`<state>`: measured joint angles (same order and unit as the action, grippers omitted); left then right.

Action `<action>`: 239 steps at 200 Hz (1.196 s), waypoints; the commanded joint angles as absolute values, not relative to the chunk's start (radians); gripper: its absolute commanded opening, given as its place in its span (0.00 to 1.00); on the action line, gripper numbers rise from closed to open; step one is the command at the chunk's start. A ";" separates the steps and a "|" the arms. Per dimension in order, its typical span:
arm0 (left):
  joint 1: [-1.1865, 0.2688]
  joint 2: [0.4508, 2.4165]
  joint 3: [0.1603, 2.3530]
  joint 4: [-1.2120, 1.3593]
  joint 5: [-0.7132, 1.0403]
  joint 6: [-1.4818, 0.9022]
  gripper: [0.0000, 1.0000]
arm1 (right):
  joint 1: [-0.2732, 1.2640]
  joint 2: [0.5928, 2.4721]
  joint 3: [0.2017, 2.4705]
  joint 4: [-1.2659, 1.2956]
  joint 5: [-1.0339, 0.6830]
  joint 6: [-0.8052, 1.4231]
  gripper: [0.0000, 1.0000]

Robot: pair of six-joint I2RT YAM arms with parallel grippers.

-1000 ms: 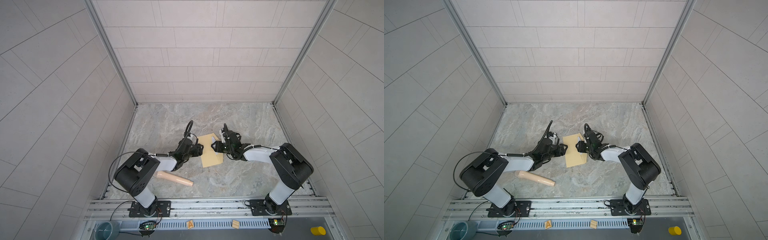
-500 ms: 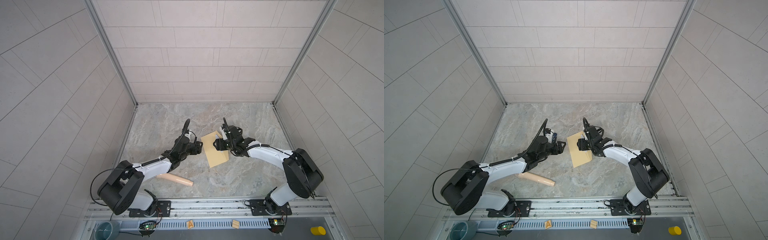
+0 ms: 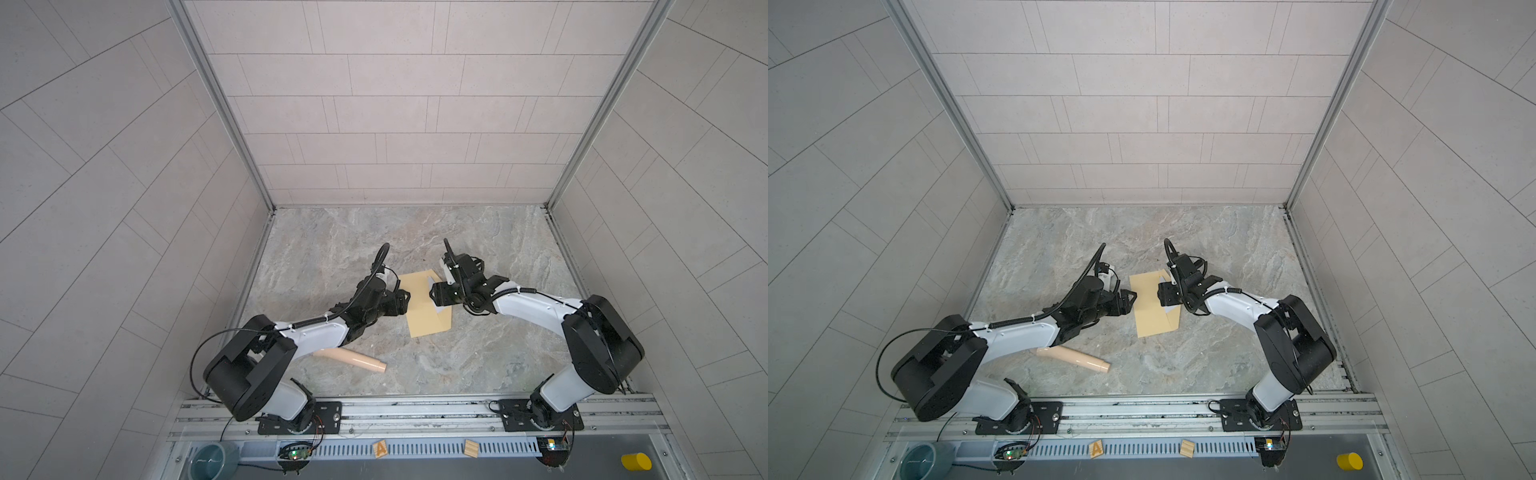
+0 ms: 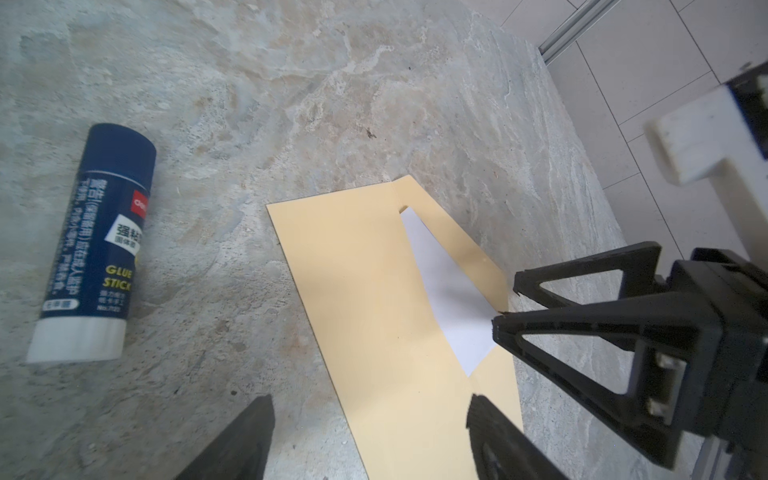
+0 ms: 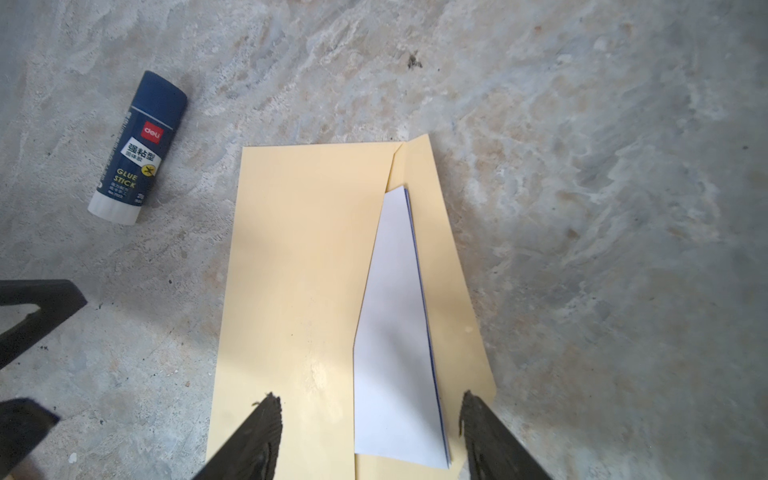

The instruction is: Place the letter into the envelope and seal it

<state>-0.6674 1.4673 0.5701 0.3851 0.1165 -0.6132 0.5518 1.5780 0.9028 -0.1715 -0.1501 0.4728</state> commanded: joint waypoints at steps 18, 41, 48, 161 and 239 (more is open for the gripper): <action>-0.680 1.521 0.587 0.425 0.137 -0.637 0.79 | 0.553 1.621 0.958 -0.208 -0.159 0.447 0.69; -0.683 1.550 0.592 0.438 0.142 -0.647 0.77 | 0.546 1.645 0.971 -0.210 -0.163 0.447 0.69; -0.685 1.557 0.594 0.442 0.143 -0.649 0.76 | 0.544 1.650 0.975 -0.211 -0.167 0.446 0.69; -0.692 1.639 0.609 0.484 0.170 -0.669 0.61 | 0.524 1.710 0.979 -0.209 -0.181 0.449 0.63; -0.694 1.668 0.609 0.505 0.190 -0.677 0.44 | 0.523 1.738 0.980 -0.198 -0.234 0.462 0.54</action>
